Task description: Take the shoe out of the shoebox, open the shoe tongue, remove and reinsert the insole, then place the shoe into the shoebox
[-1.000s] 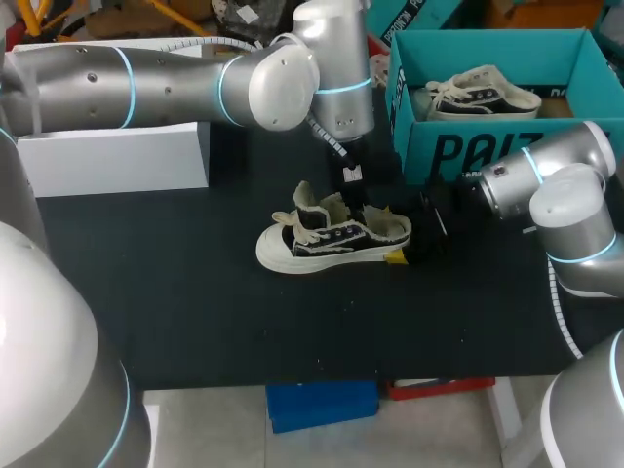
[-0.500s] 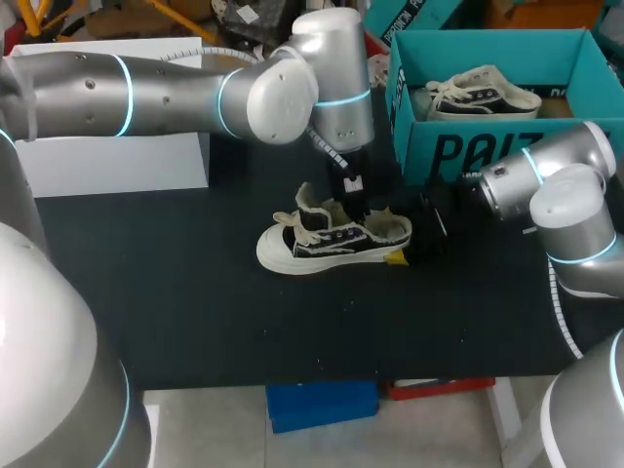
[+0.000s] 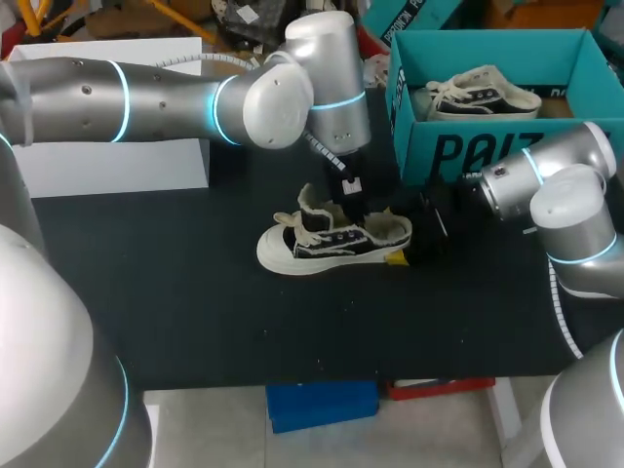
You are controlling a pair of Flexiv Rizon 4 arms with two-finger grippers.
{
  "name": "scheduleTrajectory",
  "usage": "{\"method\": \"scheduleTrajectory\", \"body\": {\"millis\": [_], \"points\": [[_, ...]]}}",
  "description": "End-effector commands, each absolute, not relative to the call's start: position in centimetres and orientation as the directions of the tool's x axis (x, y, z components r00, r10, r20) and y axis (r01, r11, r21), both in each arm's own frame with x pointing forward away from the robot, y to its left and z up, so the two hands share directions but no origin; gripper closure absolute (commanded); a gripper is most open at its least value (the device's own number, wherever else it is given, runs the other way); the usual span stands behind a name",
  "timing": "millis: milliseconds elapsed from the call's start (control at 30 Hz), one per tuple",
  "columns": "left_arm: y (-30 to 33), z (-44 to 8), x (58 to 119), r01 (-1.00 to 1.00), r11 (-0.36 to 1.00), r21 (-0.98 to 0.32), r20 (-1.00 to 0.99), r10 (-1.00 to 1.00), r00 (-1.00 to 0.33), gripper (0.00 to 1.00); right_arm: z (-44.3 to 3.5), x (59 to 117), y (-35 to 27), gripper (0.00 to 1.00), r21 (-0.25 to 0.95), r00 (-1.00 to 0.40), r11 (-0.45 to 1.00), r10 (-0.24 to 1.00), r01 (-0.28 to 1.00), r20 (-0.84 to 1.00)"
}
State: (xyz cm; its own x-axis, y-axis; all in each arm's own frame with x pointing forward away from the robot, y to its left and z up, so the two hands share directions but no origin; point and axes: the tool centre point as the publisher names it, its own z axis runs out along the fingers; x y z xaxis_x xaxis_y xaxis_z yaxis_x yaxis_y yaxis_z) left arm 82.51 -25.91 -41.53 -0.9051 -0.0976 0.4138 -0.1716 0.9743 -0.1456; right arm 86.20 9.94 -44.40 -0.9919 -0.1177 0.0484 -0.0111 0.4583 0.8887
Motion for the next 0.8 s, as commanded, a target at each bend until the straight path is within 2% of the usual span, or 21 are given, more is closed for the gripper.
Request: {"method": "scheduleTrajectory", "body": {"millis": [33, 67, 100, 300, 467, 800], "points": [[-25.9, -42.2, 82.1, -0.174, 0.972, -0.155, 0.402, -0.099, -0.910, 0.56, -44.3, 86.3, 10.1, 1.00, 0.888, -0.992, 0.459, -0.117, -0.009, 0.051], [-25.8, -42.2, 82.2, -0.183, 0.969, -0.165, 0.411, -0.102, -0.906, 0.47, -44.3, 86.3, 10.1, 1.00, 0.888, -0.992, 0.459, -0.117, -0.009, 0.051], [-25.8, -42.2, 82.2, -0.184, 0.969, -0.166, 0.411, -0.102, -0.906, 0.45, -44.3, 86.3, 10.1, 1.00, 0.888, -0.992, 0.459, -0.117, -0.009, 0.051], [-25.5, -42.9, 82.2, -0.185, 0.972, -0.147, 0.357, -0.122, -0.926, 0.60, -44.3, 86.3, 10.1, 1.00, 0.888, -0.992, 0.459, -0.117, -0.009, 0.051], [-25.0, -43.3, 82.5, -0.204, 0.968, -0.146, 0.309, -0.151, -0.939, 0.65, -44.3, 86.3, 10.1, 1.00, 0.888, -0.992, 0.459, -0.117, -0.009, 0.051], [-23.8, -42.7, 84.4, -0.247, 0.956, -0.157, 0.187, -0.217, -0.958, 0.65, -44.3, 86.3, 10.1, 1.00, 0.888, -0.992, 0.459, -0.117, -0.009, 0.051]]}}
